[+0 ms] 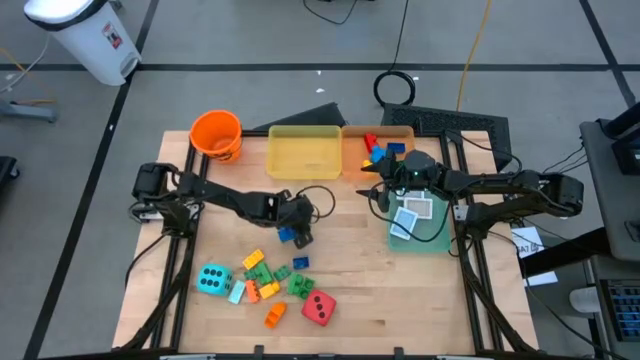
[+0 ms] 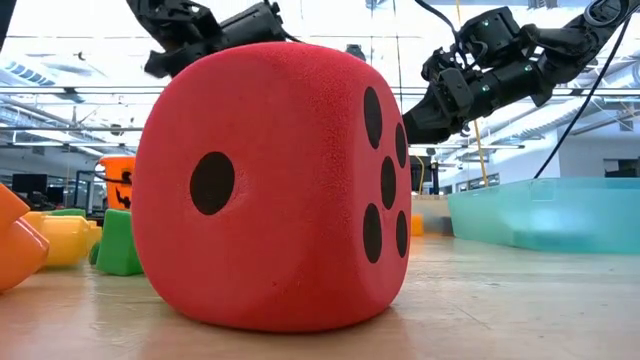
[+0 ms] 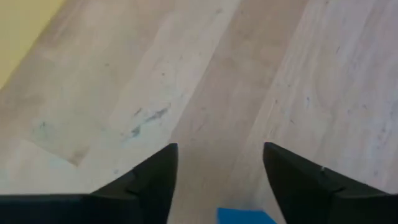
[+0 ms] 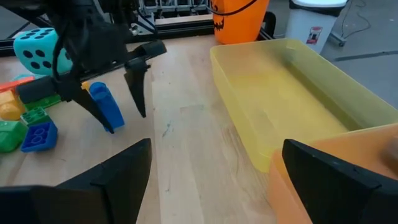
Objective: Pick & Place Toys
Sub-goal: Put the blue game piece into the orange bin
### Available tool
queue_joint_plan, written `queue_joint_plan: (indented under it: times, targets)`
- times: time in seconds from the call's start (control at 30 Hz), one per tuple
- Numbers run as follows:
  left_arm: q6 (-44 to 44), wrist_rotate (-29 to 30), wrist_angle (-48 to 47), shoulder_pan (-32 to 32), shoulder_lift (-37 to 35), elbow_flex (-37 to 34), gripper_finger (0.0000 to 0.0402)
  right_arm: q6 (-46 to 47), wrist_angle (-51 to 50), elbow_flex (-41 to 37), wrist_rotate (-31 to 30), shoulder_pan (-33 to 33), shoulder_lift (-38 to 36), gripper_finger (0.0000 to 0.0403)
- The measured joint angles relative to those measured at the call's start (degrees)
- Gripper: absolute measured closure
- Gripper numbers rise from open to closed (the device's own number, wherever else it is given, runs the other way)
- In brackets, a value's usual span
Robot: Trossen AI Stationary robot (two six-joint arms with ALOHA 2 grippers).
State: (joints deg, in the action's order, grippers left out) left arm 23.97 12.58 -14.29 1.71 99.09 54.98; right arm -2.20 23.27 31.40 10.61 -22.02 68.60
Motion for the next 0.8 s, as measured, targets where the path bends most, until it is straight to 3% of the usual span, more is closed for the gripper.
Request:
queue_joint_plan:
  times: [0.23,0.47,0.63,0.8]
  targets:
    - [-2.64,-6.90,-12.59,-1.71,-1.77,8.80,0.0072,-0.06,-0.19,0.00,0.00,0.00,0.00,0.0074]
    - [3.97,-8.48,-35.07,0.87,-1.79,14.88,0.0053,-0.12,-0.95,0.00,0.00,0.00,0.00,0.0074]
    - [5.57,-7.72,-40.08,6.48,-3.61,13.44,0.0052,-1.11,-1.52,0.00,-0.01,0.00,0.00,0.0074]
    - [10.02,1.03,-39.18,10.95,-6.49,9.71,0.0052,-1.94,-2.21,-0.02,-0.02,0.00,0.00,0.0074]
